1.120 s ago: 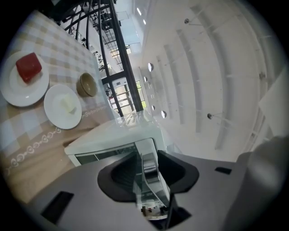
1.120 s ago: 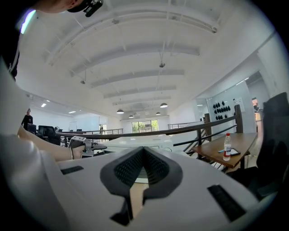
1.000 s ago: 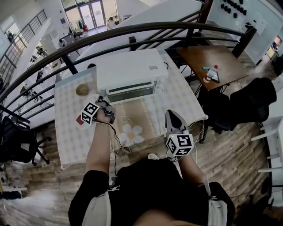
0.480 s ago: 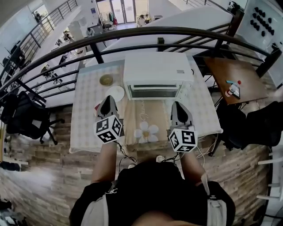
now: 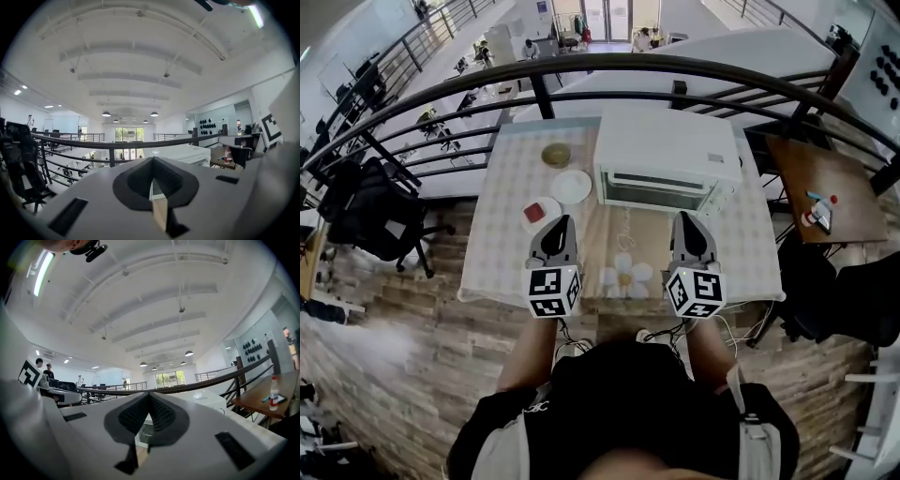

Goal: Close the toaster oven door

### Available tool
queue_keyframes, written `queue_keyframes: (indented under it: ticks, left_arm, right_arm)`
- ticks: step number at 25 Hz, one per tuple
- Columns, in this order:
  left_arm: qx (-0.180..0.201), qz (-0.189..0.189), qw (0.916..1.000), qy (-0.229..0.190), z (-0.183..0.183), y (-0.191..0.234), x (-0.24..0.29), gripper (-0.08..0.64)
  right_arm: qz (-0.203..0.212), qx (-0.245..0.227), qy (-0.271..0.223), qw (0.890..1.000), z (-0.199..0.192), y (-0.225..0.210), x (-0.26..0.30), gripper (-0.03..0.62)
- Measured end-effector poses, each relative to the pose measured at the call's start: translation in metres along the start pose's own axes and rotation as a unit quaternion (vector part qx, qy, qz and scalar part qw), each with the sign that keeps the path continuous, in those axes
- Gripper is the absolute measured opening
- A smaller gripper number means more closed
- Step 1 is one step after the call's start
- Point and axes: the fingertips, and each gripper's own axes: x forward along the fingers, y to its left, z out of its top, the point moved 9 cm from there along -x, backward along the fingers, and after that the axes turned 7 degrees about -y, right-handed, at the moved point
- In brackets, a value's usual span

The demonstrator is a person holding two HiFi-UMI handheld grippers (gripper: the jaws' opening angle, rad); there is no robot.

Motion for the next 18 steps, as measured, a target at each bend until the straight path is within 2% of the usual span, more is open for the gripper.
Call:
queue_keyframes:
  ticks: [3, 10, 18]
  left_arm:
    - [-0.023, 0.004, 0.9997, -0.007, 0.001, -0.001, -0.002, 0.014]
    - [-0.01, 0.008, 0.9999, -0.011, 0.008, -0.005, -0.004, 0.014]
    - [-0.048, 0.003, 0.9986, -0.021, 0.014, -0.001, -0.005, 0.014]
  right_arm:
    - [0.009, -0.001, 0.005, 1.0, -0.001, 0.0, 0.002, 0.002]
    - [0.016, -0.002, 0.013, 1.0, -0.007, -0.003, 0.006, 0.002]
    - [0.024, 0.001, 0.02, 1.0, -0.009, 0.002, 0.01, 0.002]
